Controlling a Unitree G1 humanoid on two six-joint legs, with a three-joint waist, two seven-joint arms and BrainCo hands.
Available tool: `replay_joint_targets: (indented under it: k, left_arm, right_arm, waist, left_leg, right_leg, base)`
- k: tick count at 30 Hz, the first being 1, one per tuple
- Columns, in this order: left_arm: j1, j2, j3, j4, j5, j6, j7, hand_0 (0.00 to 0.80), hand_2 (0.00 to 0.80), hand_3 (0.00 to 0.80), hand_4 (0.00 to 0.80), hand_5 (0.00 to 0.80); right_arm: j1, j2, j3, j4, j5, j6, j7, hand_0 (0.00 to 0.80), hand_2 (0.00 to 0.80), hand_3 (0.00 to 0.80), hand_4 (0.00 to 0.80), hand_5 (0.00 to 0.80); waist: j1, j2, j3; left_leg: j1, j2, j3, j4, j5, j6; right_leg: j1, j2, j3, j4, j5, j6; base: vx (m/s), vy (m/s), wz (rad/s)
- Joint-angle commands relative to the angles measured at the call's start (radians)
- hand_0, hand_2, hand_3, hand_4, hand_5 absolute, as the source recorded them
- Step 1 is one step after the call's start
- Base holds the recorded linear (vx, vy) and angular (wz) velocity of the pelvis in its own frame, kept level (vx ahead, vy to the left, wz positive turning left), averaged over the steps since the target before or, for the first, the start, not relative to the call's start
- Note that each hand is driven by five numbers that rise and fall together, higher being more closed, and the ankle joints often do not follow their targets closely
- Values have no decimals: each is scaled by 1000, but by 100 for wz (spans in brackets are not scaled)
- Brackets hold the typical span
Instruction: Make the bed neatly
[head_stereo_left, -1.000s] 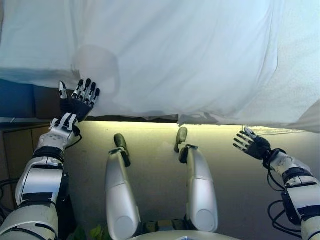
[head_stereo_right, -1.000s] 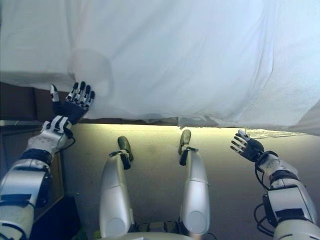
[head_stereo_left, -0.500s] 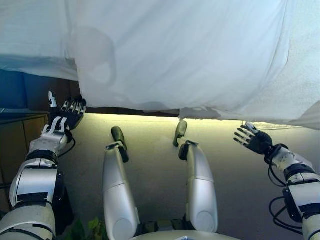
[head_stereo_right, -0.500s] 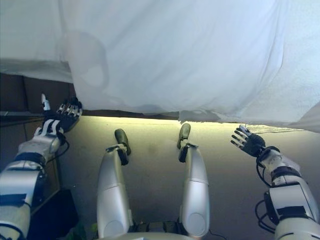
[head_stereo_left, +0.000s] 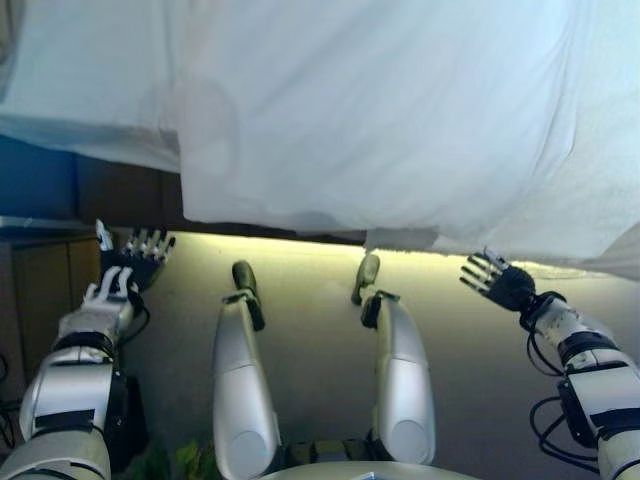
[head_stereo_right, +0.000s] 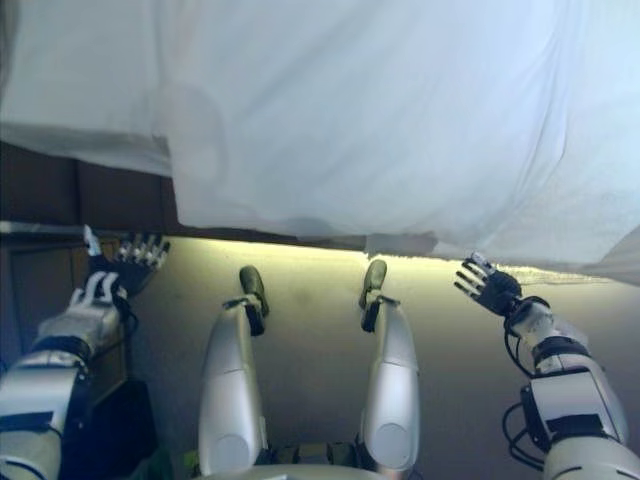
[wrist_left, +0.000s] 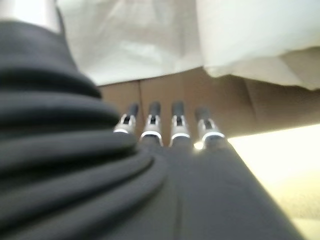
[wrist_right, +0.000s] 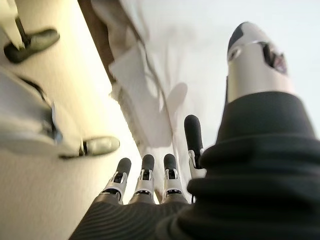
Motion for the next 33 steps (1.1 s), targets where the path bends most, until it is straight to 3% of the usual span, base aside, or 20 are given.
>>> replay_joint_targets:
  k: [1,3,4,8,11,17,21,26,29,33]
  left_arm:
    - [31,-47,13,18,97,-56,-40,0,0,0,0,0]
    - [64,-64,9,19,126,-58,-59,0,0,0,0,0]
    - [97,-82,7,19,146,-68,-80,0,0,0,0,0]
    - [196,-144,-5,5,246,-95,-117,0,0,0,0,0]
    - [275,-199,-26,1,353,-151,-77,0,0,0,0,0]
    - [403,-335,12,34,512,-196,13,0,0,0,0,0]
    - [445,-393,4,87,647,-227,28,0,0,0,0,0]
    - [466,-448,-67,122,814,-285,116,0,0,0,0,0]
    - [469,-467,-104,143,864,-252,144,0,0,0,0,0]
    - [478,-479,-134,142,877,-244,118,0,0,0,0,0]
  right_arm:
    - [57,-20,-58,9,31,-44,-1,0,0,0,0,0]
    - [83,-5,-62,7,36,-51,0,0,0,0,0,0]
    - [106,13,-66,7,33,-62,-2,0,0,0,0,0]
    - [199,87,-73,-5,-21,-122,-8,0,0,0,0,0]
    - [287,138,-81,-18,-80,-169,-12,0,0,0,0,0]
    - [421,273,-125,50,-243,-152,-31,0,0,0,0,0]
    - [468,361,-136,118,-200,-153,-69,0,0,0,0,0]
    - [485,412,-142,178,-171,-139,-173,0,0,0,0,0]
    - [489,428,-144,209,-196,-137,-236,0,0,0,0,0]
    - [483,437,-127,213,-220,-142,-226,0,0,0,0,0]
  waist:
    - [21,27,-11]
    - [24,30,-28]
    - [25,28,-44]
    - [28,26,-105]
    - [29,31,-160]
    - [34,46,-303]
    - [35,56,-392]
    - [29,71,-444]
    - [21,77,-463]
    - [20,86,-476]
  left_leg:
    - [86,-7,21,-37,-41,-13]
    - [139,-7,22,-62,-55,-20]
    - [169,-9,40,-91,-21,-14]
    - [298,-21,69,-194,14,-17]
    - [408,-38,85,-293,46,-15]
    - [626,-62,109,-495,102,-15]
    - [723,-58,124,-593,127,-18]
    - [794,-59,134,-683,146,-26]
    - [814,-59,136,-683,143,-23]
    - [841,-55,142,-683,137,-20]
  right_leg:
    - [55,-47,15,-67,34,76]
    - [103,-46,13,-75,13,89]
    - [135,-51,0,-103,35,82]
    - [268,-50,-30,-198,46,85]
    - [384,-44,-48,-290,61,82]
    - [619,-8,-81,-476,93,80]
    - [702,8,-97,-550,116,79]
    - [770,31,-125,-622,138,83]
    - [789,41,-121,-623,133,76]
    - [816,46,-121,-623,123,67]
  base:
    - [18,-150,7]
    - [88,-142,7]
    - [75,-159,3]
    - [98,-149,1]
    - [157,-113,0]
    - [251,-84,0]
    - [221,-51,5]
    - [78,-13,-2]
    - [31,5,0]
    - [74,4,-1]
